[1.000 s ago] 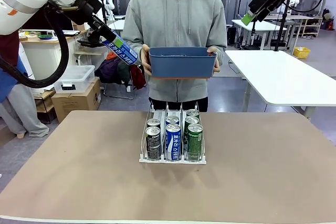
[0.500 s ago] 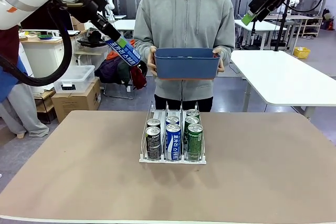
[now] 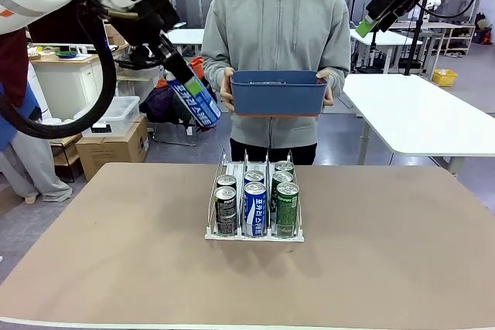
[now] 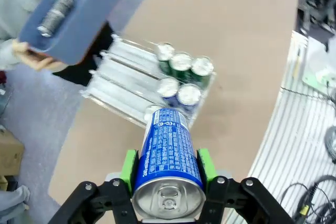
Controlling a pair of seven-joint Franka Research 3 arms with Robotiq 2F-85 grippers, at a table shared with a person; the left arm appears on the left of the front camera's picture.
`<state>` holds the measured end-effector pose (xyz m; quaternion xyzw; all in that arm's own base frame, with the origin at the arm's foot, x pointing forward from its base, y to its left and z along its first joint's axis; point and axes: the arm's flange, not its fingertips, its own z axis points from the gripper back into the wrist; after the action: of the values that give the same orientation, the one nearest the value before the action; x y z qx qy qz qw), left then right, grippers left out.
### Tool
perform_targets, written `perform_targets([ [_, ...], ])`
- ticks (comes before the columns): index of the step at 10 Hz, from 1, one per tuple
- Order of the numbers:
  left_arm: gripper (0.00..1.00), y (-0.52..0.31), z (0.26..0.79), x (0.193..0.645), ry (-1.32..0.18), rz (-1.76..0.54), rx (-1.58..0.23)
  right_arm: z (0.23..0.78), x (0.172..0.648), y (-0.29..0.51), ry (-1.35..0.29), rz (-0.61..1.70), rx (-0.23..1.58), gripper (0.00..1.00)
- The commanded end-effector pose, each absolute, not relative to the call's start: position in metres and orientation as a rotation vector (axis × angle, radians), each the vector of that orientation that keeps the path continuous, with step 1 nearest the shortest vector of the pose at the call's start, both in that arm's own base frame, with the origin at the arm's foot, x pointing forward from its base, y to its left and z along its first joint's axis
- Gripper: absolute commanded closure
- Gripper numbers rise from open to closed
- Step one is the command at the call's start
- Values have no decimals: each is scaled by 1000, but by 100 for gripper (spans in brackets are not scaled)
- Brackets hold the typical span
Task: Fill the beverage cans into the dispenser.
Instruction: Place the picked Ionic drink in the line of the Automatic Can Dispenser with the same cans.
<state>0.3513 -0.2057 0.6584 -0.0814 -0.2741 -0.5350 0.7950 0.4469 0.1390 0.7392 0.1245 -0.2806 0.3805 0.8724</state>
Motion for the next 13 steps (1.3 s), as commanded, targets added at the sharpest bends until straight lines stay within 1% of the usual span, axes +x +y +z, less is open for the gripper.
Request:
perform_targets([
  [1,43,-220,648,334,-550,-1254,-202,740,445,138,-578,797,262,0],
  [3,43,-236,634,317,-498,-1311,-299,740,445,138,-578,797,262,0],
  [4,43,-231,636,323,-506,-1334,-318,740,445,138,-578,797,262,0],
  [5,43,-244,635,319,-498,-1277,-237,740,445,138,-578,797,262,0],
  [9,43,-246,631,317,-488,-1298,-256,740,445,138,-578,797,262,0],
  [11,43,-279,610,314,-464,-1189,-197,740,445,138,-578,797,262,0],
  [13,43,-297,592,307,-452,-1172,-149,740,445,138,-578,797,262,0],
])
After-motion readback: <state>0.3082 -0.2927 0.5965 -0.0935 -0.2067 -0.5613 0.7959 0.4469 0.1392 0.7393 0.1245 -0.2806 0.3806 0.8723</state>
